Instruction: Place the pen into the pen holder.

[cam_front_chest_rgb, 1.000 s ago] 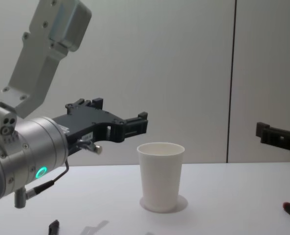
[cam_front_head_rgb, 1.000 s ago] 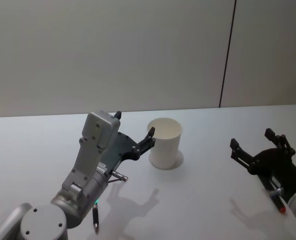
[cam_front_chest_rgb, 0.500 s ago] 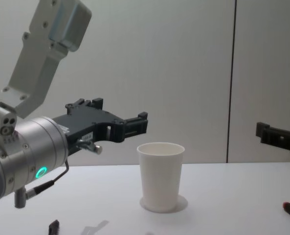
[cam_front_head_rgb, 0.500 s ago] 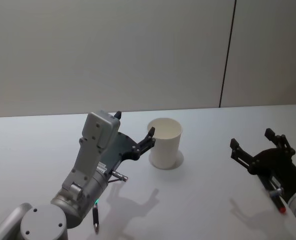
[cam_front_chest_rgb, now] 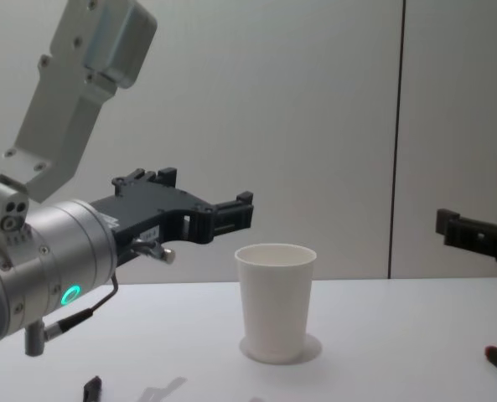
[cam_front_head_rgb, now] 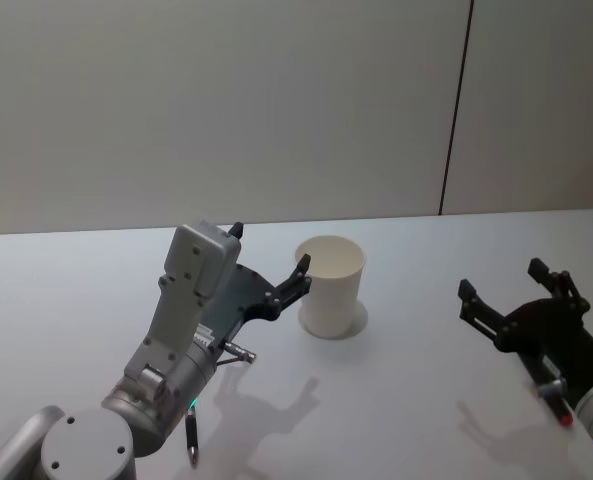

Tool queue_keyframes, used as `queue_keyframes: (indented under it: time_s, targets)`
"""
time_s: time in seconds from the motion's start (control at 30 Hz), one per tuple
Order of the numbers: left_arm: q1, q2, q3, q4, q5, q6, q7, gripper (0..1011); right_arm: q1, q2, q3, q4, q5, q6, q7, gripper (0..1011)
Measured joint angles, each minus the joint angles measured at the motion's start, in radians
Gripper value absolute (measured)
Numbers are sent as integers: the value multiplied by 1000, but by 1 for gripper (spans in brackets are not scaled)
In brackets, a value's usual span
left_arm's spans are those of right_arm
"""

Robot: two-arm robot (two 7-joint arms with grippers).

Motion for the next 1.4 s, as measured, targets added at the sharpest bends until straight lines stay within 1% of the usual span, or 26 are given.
queue_keyframes:
  time_s: [0.27, 0.43, 0.6, 0.63, 0.87, 0.9, 0.97, 1.0, 1.07, 1.1, 1.13, 1.23, 1.4]
  targets:
    - [0, 0, 0, 0, 0, 0, 0, 1000, -15, 6, -1, -33, 0, 41, -6, 1002]
    - [0, 0, 0, 0, 0, 0, 0, 1000, -18, 13, 7, -53, 23, 97, -6, 1001]
    - [0, 0, 0, 0, 0, 0, 0, 1000, -9, 19, 20, -63, 56, 166, -5, 1002]
    - [0, 0, 0, 0, 0, 0, 0, 1000, -3, 21, 25, -65, 67, 192, -4, 1002]
    - [0, 0, 0, 0, 0, 0, 0, 1000, 27, 24, 41, -62, 105, 289, -1, 1002]
    - [0, 0, 0, 0, 0, 0, 0, 1000, 37, 24, 45, -57, 114, 316, 0, 1002]
    - [0, 0, 0, 0, 0, 0, 0, 1000, 46, 24, 49, -53, 121, 340, 1, 1002]
    - [0, 0, 0, 0, 0, 0, 0, 1000, 56, 24, 52, -47, 129, 365, 1, 1001]
    - [0, 0, 0, 0, 0, 0, 0, 1000, 66, 24, 55, -41, 134, 383, 2, 1001]
    - [0, 0, 0, 0, 0, 0, 0, 1000, 76, 23, 57, -34, 140, 409, 3, 1001]
    - [0, 0, 0, 0, 0, 0, 0, 1000, 76, 23, 57, -34, 140, 409, 3, 1002]
    - [0, 0, 0, 0, 0, 0, 0, 1000, 107, 20, 63, -10, 149, 464, 7, 1002]
    - [0, 0, 0, 0, 0, 0, 0, 1000, 144, 15, 65, 23, 151, 526, 15, 1002]
